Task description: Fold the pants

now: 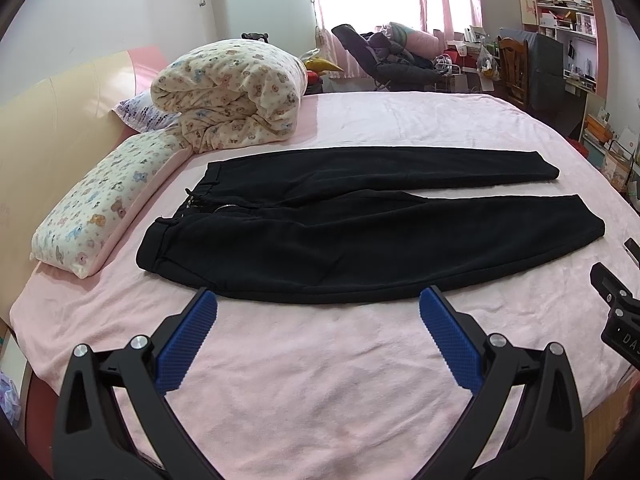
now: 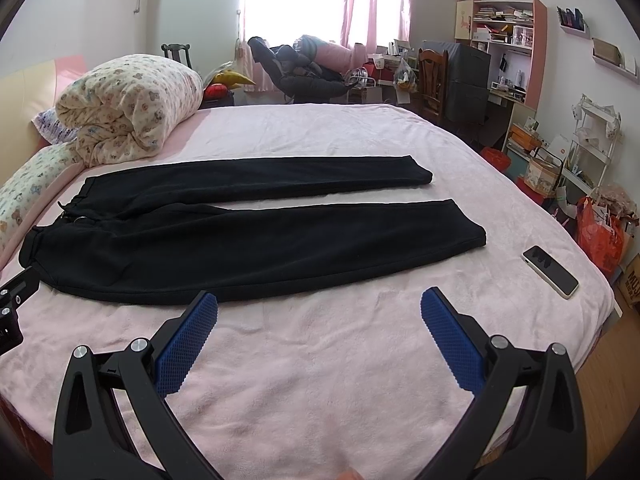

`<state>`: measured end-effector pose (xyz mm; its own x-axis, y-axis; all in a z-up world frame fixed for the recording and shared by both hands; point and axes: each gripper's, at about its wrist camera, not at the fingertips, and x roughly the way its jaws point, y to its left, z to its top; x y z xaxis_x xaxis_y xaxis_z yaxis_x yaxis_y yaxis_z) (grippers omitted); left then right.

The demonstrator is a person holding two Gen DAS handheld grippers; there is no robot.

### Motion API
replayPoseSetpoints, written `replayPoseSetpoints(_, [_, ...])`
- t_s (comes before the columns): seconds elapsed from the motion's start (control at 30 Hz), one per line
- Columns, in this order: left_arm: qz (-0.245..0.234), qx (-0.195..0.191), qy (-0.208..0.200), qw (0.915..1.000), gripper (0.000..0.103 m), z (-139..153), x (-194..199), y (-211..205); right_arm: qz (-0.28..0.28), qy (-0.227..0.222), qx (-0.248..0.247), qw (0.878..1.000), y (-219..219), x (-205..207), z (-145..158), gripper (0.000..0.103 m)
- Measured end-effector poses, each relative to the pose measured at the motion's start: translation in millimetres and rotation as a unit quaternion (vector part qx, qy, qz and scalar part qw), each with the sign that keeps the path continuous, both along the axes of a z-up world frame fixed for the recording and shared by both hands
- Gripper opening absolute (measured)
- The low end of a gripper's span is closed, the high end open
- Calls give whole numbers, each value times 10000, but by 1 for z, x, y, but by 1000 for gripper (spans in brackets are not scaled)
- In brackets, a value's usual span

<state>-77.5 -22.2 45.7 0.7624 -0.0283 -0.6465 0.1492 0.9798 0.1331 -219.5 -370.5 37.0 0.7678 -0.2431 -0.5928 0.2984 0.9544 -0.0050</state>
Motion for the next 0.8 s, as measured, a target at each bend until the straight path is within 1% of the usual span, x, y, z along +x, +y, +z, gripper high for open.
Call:
replayPoseSetpoints(0.17, [-78, -32, -19, 10000, 101, 0, -1, 0, 20, 10, -20, 10000, -1, -1, -3, 102])
replayPoseSetpoints(0.33, [57, 27, -77, 10000, 101, 2, -4, -1, 29, 22, -34, 10000, 1, 0, -2, 102])
replayPoseSetpoints(0.37, [142, 106, -161, 9997, 101, 4, -6, -1, 26, 20, -33, 10000, 1, 0, -2, 102])
replayPoseSetpoints(0.43, [134, 165, -206, 9996, 101, 4, -7, -3, 24, 23, -28, 10000, 1, 0, -2, 102])
replayPoseSetpoints(0.53, [41, 162, -169, 9997, 101, 4, -7, -4, 20, 26, -21, 10000, 1, -1, -3, 102])
replayPoseSetpoints(0.63, [50, 91, -36, 9999, 101, 3, -3, -3, 21, 27, -28, 10000, 1, -1, -3, 102])
replayPoseSetpoints(0.8, [42, -2, 57, 10000, 101, 0, -2, -1, 20, 33, -17, 10000, 0, -1, -3, 102])
